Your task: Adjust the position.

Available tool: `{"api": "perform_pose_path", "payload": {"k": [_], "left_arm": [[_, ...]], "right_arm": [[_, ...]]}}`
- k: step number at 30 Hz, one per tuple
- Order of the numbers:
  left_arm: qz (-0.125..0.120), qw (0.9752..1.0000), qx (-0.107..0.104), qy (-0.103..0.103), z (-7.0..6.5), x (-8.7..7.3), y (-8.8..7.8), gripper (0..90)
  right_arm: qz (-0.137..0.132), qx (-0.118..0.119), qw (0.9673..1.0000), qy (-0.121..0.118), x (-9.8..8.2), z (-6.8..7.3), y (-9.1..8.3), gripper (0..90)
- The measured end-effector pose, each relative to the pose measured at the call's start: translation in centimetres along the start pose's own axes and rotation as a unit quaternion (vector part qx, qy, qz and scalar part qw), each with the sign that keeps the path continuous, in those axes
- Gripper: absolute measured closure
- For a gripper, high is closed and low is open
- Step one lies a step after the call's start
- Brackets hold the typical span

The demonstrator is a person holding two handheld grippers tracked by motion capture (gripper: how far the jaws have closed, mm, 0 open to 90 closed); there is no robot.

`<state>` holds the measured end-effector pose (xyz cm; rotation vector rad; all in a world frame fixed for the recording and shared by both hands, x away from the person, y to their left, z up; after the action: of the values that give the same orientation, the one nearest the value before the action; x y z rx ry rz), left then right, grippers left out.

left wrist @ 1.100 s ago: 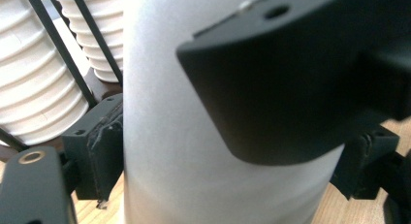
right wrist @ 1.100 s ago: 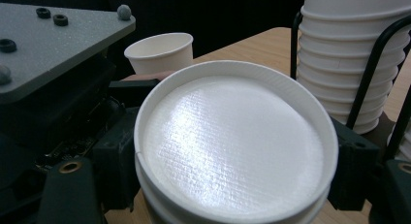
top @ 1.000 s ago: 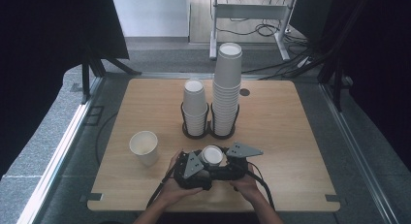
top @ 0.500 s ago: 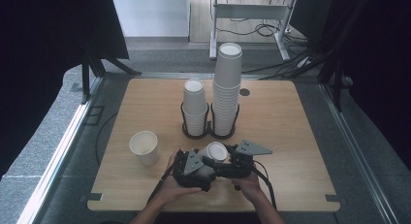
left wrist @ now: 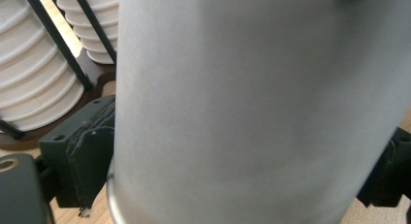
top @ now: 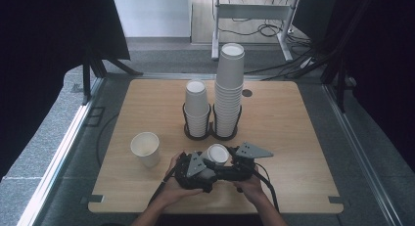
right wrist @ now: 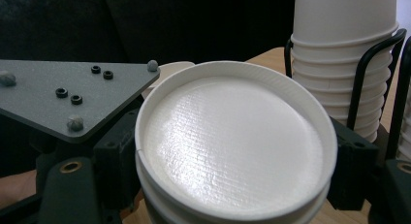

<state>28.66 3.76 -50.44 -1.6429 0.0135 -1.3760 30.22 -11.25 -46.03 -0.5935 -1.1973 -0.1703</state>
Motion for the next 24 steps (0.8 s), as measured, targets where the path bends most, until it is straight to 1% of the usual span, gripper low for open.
{"api": "perform_pose_path", "payload": {"k": [5,12,13,16,18,19,21,24], "left_arm": [[-0.001,0.9998,0.011,0.014,-0.1,0.1,-0.1,8.0],[0.0,0.9997,0.016,0.019,-0.1,0.0,-0.1,8.7],[-0.002,0.9996,0.018,0.02,0.0,0.1,-0.1,8.8],[-0.005,0.9995,0.024,0.018,0.2,0.1,-0.2,8.9],[-0.008,0.9995,0.029,0.013,0.4,0.1,-0.4,8.9],[-0.008,0.9995,0.029,0.013,0.4,0.1,-0.4,8.9],[-0.014,0.9992,0.036,0.006,0.9,0.1,-0.6,9.0],[-0.017,0.9989,0.043,0.006,1.2,0.1,-0.8,9.0]], "right_arm": [[0.001,0.001,1.0,-0.007,0.1,0.0,-0.2,23.0],[0.006,0.002,1.0,-0.006,0.0,-0.1,-0.2,22.1],[0.009,0.002,0.9999,-0.008,0.0,0.0,-0.2,19.8],[0.014,0.003,0.9998,-0.012,0.1,0.1,-0.1,15.6],[0.017,0.001,0.9998,-0.011,0.1,0.1,-0.1,13.9],[0.017,0.001,0.9998,-0.011,0.1,0.1,-0.1,13.9],[0.019,0.0,0.9998,-0.008,0.0,0.1,-0.1,13.3],[0.018,-0.002,0.9998,-0.006,0.1,-0.1,-0.2,13.3]]}}
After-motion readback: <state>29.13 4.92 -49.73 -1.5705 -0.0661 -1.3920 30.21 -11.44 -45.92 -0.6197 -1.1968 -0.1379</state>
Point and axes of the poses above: each handheld gripper's, and its own axes: y roughly forward along the jaws, x roughly out of its top, z roughly to its left, the point moved 3 cm from there along y, roughly forward along the jaws, and after that the axes turned 9 degrees about z, right-handed, at the moved point
